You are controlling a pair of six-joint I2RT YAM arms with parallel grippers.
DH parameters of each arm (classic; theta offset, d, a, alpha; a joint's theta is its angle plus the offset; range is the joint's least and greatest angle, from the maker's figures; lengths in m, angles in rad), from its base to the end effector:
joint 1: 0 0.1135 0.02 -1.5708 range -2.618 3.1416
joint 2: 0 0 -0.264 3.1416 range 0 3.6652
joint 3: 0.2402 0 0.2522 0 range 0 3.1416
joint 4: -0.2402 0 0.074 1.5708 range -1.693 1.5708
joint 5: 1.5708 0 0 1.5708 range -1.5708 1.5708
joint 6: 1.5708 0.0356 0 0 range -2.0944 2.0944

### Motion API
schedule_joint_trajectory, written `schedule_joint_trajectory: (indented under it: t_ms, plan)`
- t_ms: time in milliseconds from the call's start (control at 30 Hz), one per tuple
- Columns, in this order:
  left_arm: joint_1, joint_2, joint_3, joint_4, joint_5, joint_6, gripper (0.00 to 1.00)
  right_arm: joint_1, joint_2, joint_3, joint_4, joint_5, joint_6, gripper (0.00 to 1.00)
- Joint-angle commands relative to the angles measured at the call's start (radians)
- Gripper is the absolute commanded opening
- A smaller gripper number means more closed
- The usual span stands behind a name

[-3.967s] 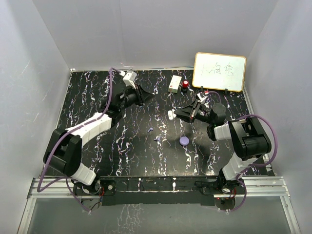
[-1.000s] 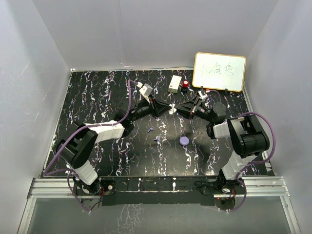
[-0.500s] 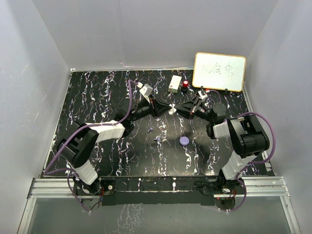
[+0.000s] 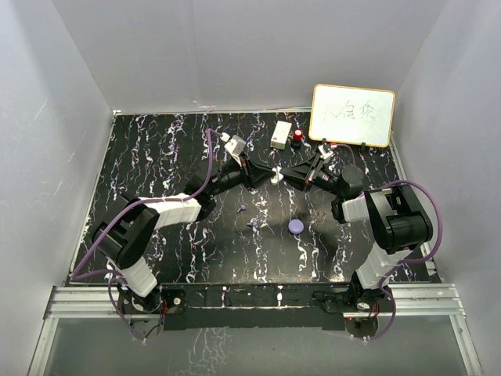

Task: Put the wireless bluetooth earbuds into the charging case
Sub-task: Place the earbud in the charging case.

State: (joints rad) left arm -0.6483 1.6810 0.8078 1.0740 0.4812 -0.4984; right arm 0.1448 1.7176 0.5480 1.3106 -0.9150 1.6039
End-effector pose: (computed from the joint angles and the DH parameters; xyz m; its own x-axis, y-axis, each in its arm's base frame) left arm 0.2737 -0.2280 0.2478 -0.2890 -0.3126 -0.9048 0.8637 0.3225 -0.3873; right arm 0.2970 0.0718 0.1860 -0.8686 0.4893 -0.0785 -0.1104 -0.0365 0.9932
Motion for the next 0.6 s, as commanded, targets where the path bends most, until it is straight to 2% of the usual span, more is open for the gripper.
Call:
schedule_joint_trajectory:
  t_ms: [0, 33, 67, 300, 567]
  plan:
    - [-0.005, -0.008, 0.024, 0.037, -0.001, 0.018, 0.13, 0.004, -0.012, 0.032, 0.07, 0.009, 0.008, 0.0]
    - [-0.005, -0.009, 0.025, 0.037, -0.002, 0.018, 0.19, 0.004, -0.013, 0.031, 0.07, 0.009, 0.008, 0.0]
    - [-0.005, -0.01, 0.025, 0.037, -0.004, 0.018, 0.21, 0.003, -0.013, 0.032, 0.07, 0.008, 0.009, 0.0]
    - [-0.005, -0.014, 0.029, 0.021, -0.005, 0.023, 0.29, 0.004, -0.01, 0.031, 0.074, 0.009, 0.01, 0.0]
    - [-0.005, -0.027, 0.029, 0.017, -0.012, 0.026, 0.32, 0.004, -0.01, 0.03, 0.076, 0.008, 0.011, 0.0]
